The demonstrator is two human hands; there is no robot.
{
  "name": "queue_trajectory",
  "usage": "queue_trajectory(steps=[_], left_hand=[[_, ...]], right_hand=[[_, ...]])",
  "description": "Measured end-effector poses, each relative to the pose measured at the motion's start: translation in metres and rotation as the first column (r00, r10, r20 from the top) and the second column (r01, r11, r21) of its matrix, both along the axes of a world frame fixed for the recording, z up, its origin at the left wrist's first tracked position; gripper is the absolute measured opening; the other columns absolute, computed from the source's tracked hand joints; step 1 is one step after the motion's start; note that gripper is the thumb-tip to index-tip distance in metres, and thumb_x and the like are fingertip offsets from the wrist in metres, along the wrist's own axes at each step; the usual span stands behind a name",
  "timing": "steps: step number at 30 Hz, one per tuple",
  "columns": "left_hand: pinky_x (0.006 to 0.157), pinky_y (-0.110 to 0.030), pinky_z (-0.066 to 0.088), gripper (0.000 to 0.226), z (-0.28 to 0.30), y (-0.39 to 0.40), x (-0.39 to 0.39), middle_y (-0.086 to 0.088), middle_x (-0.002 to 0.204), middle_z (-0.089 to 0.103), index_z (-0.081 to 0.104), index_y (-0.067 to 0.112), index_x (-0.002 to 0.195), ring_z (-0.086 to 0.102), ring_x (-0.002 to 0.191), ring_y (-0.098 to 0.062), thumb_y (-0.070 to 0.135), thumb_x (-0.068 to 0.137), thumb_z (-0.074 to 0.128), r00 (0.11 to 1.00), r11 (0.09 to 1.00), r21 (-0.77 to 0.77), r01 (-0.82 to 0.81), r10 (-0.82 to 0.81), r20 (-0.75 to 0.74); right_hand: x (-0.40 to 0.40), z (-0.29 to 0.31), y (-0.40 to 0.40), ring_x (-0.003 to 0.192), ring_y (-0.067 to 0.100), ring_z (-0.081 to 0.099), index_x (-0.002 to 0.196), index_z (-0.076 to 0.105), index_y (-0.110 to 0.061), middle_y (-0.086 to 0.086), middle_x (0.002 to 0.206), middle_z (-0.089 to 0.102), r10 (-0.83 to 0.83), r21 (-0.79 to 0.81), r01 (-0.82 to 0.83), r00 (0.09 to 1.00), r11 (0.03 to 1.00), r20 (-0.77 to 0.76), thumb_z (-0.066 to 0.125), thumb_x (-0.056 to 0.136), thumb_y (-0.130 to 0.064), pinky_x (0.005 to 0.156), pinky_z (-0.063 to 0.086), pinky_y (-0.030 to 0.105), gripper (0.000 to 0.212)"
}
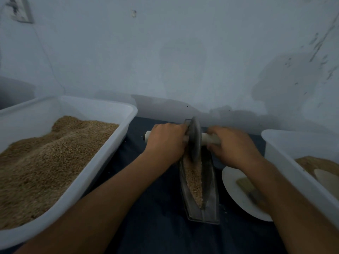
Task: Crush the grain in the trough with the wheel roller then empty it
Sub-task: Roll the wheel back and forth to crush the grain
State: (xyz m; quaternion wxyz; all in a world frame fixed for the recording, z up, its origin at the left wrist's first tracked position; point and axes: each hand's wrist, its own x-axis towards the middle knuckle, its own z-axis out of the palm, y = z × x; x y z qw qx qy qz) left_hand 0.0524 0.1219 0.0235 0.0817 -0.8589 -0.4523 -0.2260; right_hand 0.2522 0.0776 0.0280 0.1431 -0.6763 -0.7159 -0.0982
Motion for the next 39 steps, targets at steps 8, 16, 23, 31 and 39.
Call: queue_trajectory(steps=[8, 16, 23, 31, 39], left_hand=[[0.058, -0.032, 0.035, 0.038, 0.035, -0.045, -0.004, 0.005, 0.067, 0.036, 0.033, 0.023, 0.067, 0.029, 0.054, -0.011, 0.031, 0.084, 0.066, 0.965, 0.999, -0.046, -0.012, -0.001, -0.263], [0.053, -0.029, 0.026, 0.045, 0.043, -0.056, -0.014, 0.008, 0.069, 0.034, 0.028, 0.027, 0.067, 0.028, 0.055, -0.009, 0.044, 0.083, 0.068, 0.956, 0.995, -0.098, 0.013, -0.041, -0.289], [0.065, -0.035, 0.030, 0.010, 0.014, -0.019, 0.004, 0.007, 0.070, 0.040, 0.048, 0.026, 0.085, 0.042, 0.062, -0.016, 0.028, 0.090, 0.057, 0.987, 0.997, -0.024, -0.070, 0.065, -0.148], [0.064, -0.031, 0.031, 0.013, -0.017, 0.008, 0.002, 0.007, 0.092, 0.066, 0.061, 0.028, 0.105, 0.062, 0.075, -0.019, 0.027, 0.096, 0.052, 0.992, 0.983, 0.131, -0.127, 0.124, 0.030], [0.067, -0.033, 0.034, 0.011, 0.011, -0.009, -0.001, 0.004, 0.087, 0.060, 0.055, 0.028, 0.093, 0.055, 0.076, -0.020, 0.034, 0.088, 0.062, 0.995, 0.996, -0.070, -0.046, 0.039, -0.094]], right_hand=[[-0.010, 0.048, -0.040, 0.067, 0.001, 0.053, 0.074, 0.047, -0.037, -0.015, 0.073, 0.056, 0.172, -0.361, -0.136, 0.983, 0.923, 0.068, 0.070, 0.075, -0.050, 0.054, 0.039, 0.027, 0.027], [-0.012, 0.059, -0.050, 0.071, -0.003, 0.060, 0.081, 0.057, -0.045, -0.022, 0.081, 0.065, 0.164, -0.452, -0.162, 0.986, 0.877, -0.034, 0.076, 0.073, -0.054, 0.064, 0.052, 0.028, 0.023], [0.007, 0.021, -0.012, 0.074, 0.011, 0.060, 0.080, 0.058, -0.040, -0.011, 0.081, 0.064, 0.077, -0.265, -0.092, 0.995, 0.960, -0.066, 0.058, 0.092, -0.042, 0.062, 0.047, 0.033, 0.012], [0.001, -0.008, 0.006, 0.090, 0.027, 0.063, 0.114, 0.063, -0.029, 0.000, 0.103, 0.067, 0.030, 0.186, -0.024, 0.999, 0.982, -0.026, 0.064, 0.090, -0.046, 0.070, 0.048, 0.037, 0.029], [0.005, 0.017, -0.007, 0.086, 0.015, 0.060, 0.095, 0.058, -0.043, -0.015, 0.092, 0.062, 0.091, -0.124, -0.098, 0.994, 0.988, -0.060, 0.066, 0.088, -0.045, 0.063, 0.040, 0.029, 0.011]])
